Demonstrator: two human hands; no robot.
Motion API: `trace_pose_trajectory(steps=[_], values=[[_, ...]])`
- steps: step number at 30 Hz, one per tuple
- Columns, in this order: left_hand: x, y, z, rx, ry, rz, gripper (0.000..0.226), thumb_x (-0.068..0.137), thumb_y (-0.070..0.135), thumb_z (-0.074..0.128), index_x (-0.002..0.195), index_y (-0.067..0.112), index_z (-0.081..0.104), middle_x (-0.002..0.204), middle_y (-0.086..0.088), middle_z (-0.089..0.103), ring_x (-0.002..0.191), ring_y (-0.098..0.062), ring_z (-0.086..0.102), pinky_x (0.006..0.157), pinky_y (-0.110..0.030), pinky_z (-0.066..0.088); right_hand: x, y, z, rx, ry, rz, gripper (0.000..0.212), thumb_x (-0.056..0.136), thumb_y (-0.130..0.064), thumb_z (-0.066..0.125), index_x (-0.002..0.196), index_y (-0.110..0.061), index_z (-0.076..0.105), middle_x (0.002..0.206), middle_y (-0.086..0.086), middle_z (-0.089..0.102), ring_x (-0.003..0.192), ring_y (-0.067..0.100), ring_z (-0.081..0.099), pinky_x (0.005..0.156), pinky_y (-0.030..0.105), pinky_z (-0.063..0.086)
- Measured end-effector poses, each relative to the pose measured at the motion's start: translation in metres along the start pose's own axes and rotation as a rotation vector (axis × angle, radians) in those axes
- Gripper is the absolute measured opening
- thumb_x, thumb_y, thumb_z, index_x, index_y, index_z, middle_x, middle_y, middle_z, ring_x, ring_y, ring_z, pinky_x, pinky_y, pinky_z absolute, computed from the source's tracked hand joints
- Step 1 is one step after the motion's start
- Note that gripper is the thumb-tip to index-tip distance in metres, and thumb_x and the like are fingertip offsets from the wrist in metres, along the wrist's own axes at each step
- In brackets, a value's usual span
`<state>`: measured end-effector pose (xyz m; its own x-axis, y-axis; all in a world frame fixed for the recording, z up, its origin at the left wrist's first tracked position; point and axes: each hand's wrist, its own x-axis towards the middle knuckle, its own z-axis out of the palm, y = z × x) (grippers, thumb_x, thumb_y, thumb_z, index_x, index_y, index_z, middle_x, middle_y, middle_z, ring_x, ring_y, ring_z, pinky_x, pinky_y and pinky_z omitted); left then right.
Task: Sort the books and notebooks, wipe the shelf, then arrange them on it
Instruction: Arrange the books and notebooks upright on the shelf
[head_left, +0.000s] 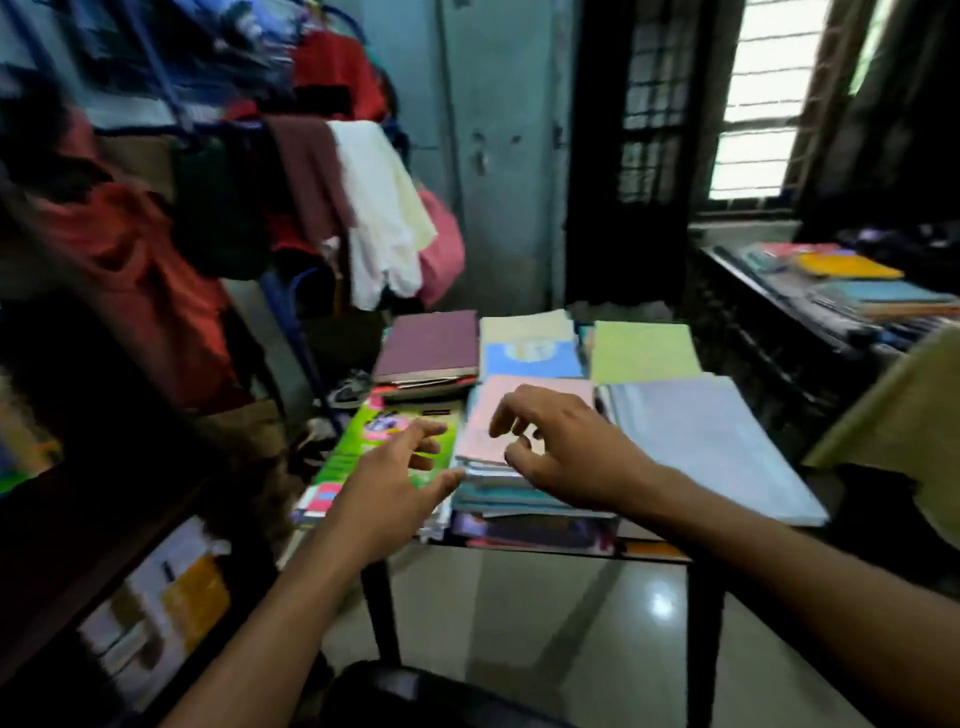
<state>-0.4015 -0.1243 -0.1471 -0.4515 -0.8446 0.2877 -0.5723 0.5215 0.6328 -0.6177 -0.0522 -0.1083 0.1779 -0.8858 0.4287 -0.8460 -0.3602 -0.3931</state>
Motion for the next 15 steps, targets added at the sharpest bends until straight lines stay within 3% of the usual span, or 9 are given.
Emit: trace_pose_trajectory(steps=[2,4,7,9,11,13,15], values=[[0.003,0.013,0.019,0.073,-0.008,0.053,0.054,0.087,0.037,0.078,0.136,0.027,0.056,0.128,0.007,0.063,0.112,-0.01,0.062,0.1,-0.034,0.05,-0.027,0.034,-0.028,-0.031,0.028,0.125,0.017,0.088,-0.019,0.065,0.105,-0.019,0.065,0.102,-0.006,0.063,0.094,0.011,0.056,0.089,0.03,0.046],[0.002,0.03,0.031,0.097,-0.003,0.125,0.054,0.088,0.041,0.074,0.138,0.032,0.054,0.131,0.012,0.059,0.113,-0.007,0.06,0.097,-0.033,0.05,-0.054,0.071,-0.049,-0.034,0.093,0.289,0.018,0.089,-0.021,0.067,0.107,-0.021,0.066,0.107,-0.003,0.065,0.101,0.015,0.058,0.093,0.034,0.047],[0.005,0.065,0.047,0.003,-0.078,0.183,0.043,0.091,0.034,0.072,0.13,0.041,0.056,0.117,0.021,0.062,0.101,0.003,0.062,0.086,-0.028,0.053,-0.087,0.117,-0.067,-0.108,0.144,0.55,0.027,0.091,-0.033,0.065,0.116,-0.025,0.061,0.118,0.001,0.061,0.115,0.024,0.055,0.099,0.043,0.045],[0.008,0.085,0.059,-0.039,-0.16,0.218,0.035,0.092,0.033,0.071,0.125,0.04,0.061,0.109,0.02,0.066,0.094,0.004,0.066,0.083,-0.03,0.055,-0.101,0.131,-0.069,-0.217,0.055,0.71,0.039,0.091,-0.043,0.063,0.127,-0.029,0.055,0.13,0.002,0.054,0.126,0.027,0.047,0.102,0.046,0.042],[0.009,0.097,0.072,0.047,-0.198,0.266,0.034,0.094,0.039,0.068,0.127,0.04,0.06,0.113,0.021,0.065,0.098,0.003,0.064,0.088,-0.033,0.055,-0.109,0.137,-0.065,-0.232,0.005,0.768,0.045,0.091,-0.047,0.063,0.131,-0.031,0.051,0.136,0.003,0.05,0.129,0.029,0.043,0.103,0.045,0.039],[0.012,0.097,0.076,0.23,-0.075,0.331,0.037,0.095,0.043,0.062,0.131,0.037,0.058,0.125,0.018,0.06,0.111,-0.005,0.057,0.096,-0.034,0.05,-0.109,0.135,-0.057,-0.218,0.041,0.72,0.044,0.091,-0.046,0.063,0.131,-0.03,0.052,0.135,0.003,0.051,0.128,0.029,0.044,0.105,0.044,0.038],[0.025,0.085,0.073,0.287,0.089,0.223,0.041,0.095,0.042,0.061,0.135,0.03,0.058,0.134,0.006,0.056,0.12,-0.02,0.053,0.101,-0.039,0.045,-0.1,0.126,-0.051,-0.13,0.081,0.624,0.042,0.092,-0.044,0.063,0.13,-0.03,0.053,0.133,0.001,0.052,0.129,0.024,0.045,0.107,0.041,0.039]])
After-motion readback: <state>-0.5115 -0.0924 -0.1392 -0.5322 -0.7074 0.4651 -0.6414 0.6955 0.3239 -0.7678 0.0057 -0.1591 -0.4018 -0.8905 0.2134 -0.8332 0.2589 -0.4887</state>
